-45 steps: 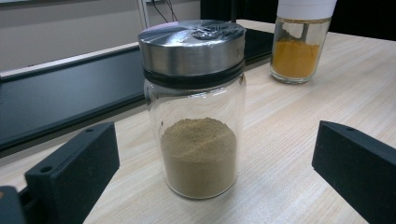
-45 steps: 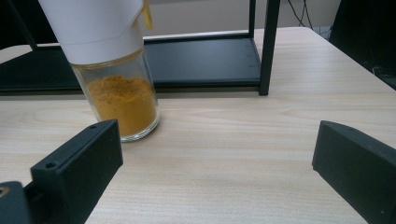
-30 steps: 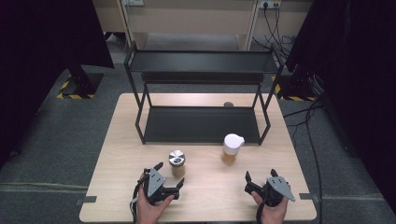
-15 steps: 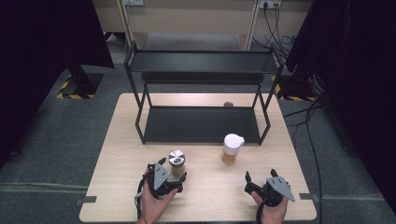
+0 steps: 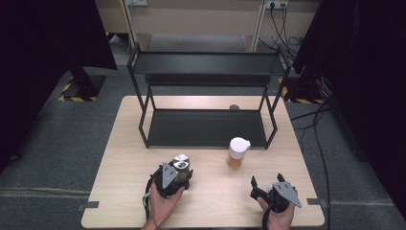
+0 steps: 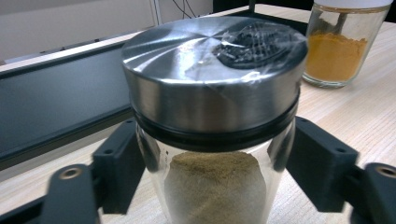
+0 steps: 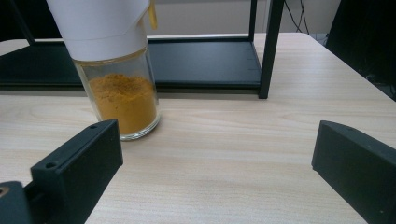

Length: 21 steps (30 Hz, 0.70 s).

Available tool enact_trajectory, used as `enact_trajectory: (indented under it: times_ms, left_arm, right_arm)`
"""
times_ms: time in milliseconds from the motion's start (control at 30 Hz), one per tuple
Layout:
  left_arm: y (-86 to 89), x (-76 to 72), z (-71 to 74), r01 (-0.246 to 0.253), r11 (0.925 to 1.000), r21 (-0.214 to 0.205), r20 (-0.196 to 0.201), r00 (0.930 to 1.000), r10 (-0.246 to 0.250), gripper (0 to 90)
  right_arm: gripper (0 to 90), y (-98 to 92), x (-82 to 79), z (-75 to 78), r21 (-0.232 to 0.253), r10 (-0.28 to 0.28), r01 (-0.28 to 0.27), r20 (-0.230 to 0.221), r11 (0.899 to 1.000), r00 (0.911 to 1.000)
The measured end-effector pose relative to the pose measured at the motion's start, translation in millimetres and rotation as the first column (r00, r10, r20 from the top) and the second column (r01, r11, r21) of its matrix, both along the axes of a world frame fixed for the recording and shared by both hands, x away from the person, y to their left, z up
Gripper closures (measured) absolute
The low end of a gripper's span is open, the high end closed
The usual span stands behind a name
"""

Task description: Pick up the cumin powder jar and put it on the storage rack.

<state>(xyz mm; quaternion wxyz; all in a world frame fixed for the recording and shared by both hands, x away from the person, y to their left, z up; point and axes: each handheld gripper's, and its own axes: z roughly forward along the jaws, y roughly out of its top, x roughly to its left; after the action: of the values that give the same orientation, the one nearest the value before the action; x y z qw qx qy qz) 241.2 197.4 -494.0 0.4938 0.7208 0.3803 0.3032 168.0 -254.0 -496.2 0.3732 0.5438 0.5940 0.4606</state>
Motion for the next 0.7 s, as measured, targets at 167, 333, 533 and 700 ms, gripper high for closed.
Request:
enact_trajectory:
  times_ms: [167,333,533,700]
  left_arm:
    - [0.1,-0.6,-0.4,-0.004,1.0,-0.005,0.001,1.0,0.004,29.0]
    - [1.4,-0.2,-0.7,-0.003,0.9999,-0.014,-0.001,1.0,0.003,29.5]
    - [5.0,0.7,7.7,0.001,0.9998,-0.018,-0.002,1.0,-0.001,29.7]
    - [7.4,0.6,22.2,0.004,0.9997,-0.025,0.011,0.9999,-0.004,29.7]
  right_arm:
    - [1.8,0.1,-0.1,-0.1,0.0,0.0,0.0,0.001,1.0,1.0]
    - [1.9,0.8,-0.3,-0.3,-0.002,-0.002,0.002,0.002,1.0,1.0]
    - [1.9,0.5,-0.2,-0.3,-0.001,-0.002,0.002,0.002,1.0,1.0]
    - [1.9,0.7,-0.2,-0.2,-0.002,-0.002,0.002,0.002,1.0,1.0]
